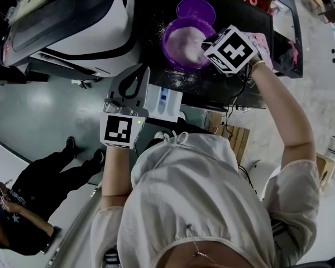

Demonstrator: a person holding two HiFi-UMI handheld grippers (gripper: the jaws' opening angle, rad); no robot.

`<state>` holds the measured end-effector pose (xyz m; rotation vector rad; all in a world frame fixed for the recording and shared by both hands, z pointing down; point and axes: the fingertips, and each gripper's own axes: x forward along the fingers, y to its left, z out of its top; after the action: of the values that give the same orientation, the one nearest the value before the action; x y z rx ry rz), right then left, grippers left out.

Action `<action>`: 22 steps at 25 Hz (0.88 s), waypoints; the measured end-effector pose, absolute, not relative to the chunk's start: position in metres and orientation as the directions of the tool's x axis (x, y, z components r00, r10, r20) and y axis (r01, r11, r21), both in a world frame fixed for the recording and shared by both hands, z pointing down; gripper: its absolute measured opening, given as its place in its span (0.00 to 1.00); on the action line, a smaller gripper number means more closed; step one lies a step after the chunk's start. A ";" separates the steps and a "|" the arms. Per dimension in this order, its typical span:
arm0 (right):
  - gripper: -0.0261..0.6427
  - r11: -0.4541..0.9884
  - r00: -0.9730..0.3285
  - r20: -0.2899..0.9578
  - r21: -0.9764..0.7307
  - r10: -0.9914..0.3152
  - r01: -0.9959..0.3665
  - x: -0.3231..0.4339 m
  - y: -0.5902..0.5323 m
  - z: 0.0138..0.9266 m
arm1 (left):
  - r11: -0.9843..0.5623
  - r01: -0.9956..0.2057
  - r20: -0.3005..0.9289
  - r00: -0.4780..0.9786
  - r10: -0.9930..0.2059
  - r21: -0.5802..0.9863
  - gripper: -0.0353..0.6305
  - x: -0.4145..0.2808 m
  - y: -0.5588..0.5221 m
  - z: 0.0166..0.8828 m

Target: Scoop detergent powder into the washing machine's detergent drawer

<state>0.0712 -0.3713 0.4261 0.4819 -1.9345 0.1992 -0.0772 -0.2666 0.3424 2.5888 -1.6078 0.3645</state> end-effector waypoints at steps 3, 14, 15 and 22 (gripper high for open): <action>0.05 0.894 -0.339 0.919 0.034 -0.204 -0.446 0.073 -0.368 0.428 | -0.455 -0.889 0.234 0.431 -0.872 -0.057 0.09 -0.074 -0.264 0.341; 0.05 0.805 -0.452 0.889 -0.210 -0.079 -0.554 0.068 -0.352 0.429 | -0.440 -0.894 0.212 0.416 -0.884 -0.082 0.09 -0.077 -0.255 0.343; 0.05 0.800 -0.460 0.885 -0.218 -0.080 -0.559 0.068 -0.352 0.428 | -0.441 -0.894 0.218 0.415 -0.883 -0.083 0.09 -0.076 -0.254 0.344; 0.05 0.682 -0.588 0.798 -0.358 -0.130 -0.637 0.070 -0.359 0.415 | -0.447 -0.890 0.232 0.418 -0.878 -0.088 0.09 -0.073 -0.252 0.340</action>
<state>0.0700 -0.3593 0.4149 0.5872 -2.1083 0.8251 -0.0729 -0.2521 0.3401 2.6041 -1.6249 0.3791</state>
